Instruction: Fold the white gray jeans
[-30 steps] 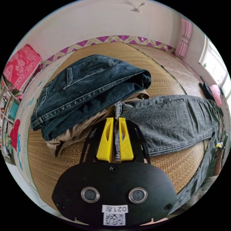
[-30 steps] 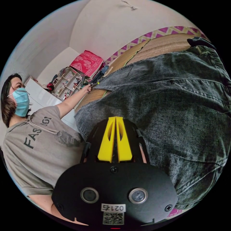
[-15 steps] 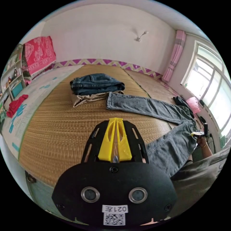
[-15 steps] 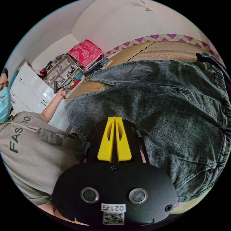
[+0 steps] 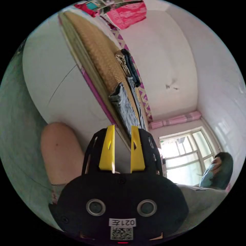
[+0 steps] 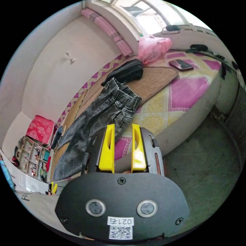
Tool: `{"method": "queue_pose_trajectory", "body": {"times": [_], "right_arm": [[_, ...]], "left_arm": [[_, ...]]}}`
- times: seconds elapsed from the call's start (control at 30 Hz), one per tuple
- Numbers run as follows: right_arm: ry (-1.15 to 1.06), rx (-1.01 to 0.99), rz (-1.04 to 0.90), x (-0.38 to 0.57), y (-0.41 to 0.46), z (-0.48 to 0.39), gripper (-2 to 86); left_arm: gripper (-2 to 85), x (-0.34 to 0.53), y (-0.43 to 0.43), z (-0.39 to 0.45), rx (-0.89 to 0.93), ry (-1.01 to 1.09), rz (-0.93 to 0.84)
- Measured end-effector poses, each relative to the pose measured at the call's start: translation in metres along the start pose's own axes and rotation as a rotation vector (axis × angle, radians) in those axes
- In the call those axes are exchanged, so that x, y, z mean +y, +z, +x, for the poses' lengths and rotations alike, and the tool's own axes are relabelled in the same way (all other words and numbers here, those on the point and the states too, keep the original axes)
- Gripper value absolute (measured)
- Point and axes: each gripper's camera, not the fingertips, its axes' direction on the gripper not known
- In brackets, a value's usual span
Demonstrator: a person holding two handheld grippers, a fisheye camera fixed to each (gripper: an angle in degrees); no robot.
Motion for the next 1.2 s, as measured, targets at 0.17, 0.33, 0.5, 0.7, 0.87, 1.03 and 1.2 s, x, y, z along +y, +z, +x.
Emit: {"method": "queue_pose_trajectory", "body": {"times": [0.17, 0.33, 0.5, 0.7, 0.87, 1.03, 1.2], "right_arm": [[0.193, -0.149, -0.06, 0.017, 0.029, 0.044, 10.8], [0.259, -0.27, -0.081, 0.03, 0.056, 0.052, 10.9], [0.217, -0.266, -0.094, 0.038, 0.072, 0.05, 10.4], [0.241, -0.309, -0.093, 0.042, 0.08, 0.074, 8.8], [0.247, -0.318, -0.092, 0.042, 0.084, 0.091, 7.3], [0.248, -0.333, -0.099, 0.033, 0.089, 0.108, 2.0], [0.264, -0.429, -0.121, 0.007, 0.087, 0.123, 0.2]], "left_arm": [[10.9, 0.01, 0.004, -0.017, -0.021, -0.079, 0.04], [10.9, 0.011, 0.017, -0.015, -0.028, -0.085, 0.036], [10.6, 0.01, 0.028, -0.013, -0.047, -0.07, 0.042], [6.7, 0.012, 0.034, -0.017, -0.054, -0.086, 0.048], [-0.5, 0.006, 0.032, -0.008, -0.049, -0.05, 0.043], [-0.9, -0.006, 0.041, 0.0, -0.049, -0.032, 0.011], [-1.0, -0.025, 0.046, 0.031, -0.042, 0.038, -0.024]]}}
